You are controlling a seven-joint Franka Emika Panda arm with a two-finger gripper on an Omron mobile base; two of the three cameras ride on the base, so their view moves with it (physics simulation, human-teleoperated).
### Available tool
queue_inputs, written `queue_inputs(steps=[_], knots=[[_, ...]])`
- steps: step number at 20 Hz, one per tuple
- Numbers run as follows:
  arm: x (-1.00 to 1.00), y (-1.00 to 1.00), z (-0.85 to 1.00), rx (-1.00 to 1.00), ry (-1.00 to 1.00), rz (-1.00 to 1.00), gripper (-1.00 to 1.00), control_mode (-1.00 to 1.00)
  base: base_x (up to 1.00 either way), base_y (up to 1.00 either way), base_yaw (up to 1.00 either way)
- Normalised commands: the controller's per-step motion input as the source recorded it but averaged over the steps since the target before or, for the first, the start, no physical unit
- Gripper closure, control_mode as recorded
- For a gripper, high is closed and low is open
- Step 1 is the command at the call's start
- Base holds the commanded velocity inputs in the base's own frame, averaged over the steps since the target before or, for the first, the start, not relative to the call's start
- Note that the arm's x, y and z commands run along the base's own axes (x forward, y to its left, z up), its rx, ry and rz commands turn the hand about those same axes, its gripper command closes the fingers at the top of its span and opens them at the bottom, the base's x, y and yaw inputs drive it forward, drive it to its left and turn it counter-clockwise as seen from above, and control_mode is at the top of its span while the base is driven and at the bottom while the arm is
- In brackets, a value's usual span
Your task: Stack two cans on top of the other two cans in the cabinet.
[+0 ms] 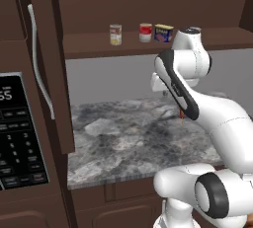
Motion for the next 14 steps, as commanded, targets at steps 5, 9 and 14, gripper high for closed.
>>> queue_inputs(steps=[5,9,14], knots=[[-0.11,0.00,0.00,0.00,-0.05,0.01,-1.00,-1.00,0.00,0.00,0.00],[-0.26,0.00,0.17,0.00,-0.42,0.05,-1.00,-1.00,0.00,0.00,0.00],[-0.06,0.00,0.45,0.00,-0.34,0.04,-1.00,-1.00,0.00,0.00,0.00]])
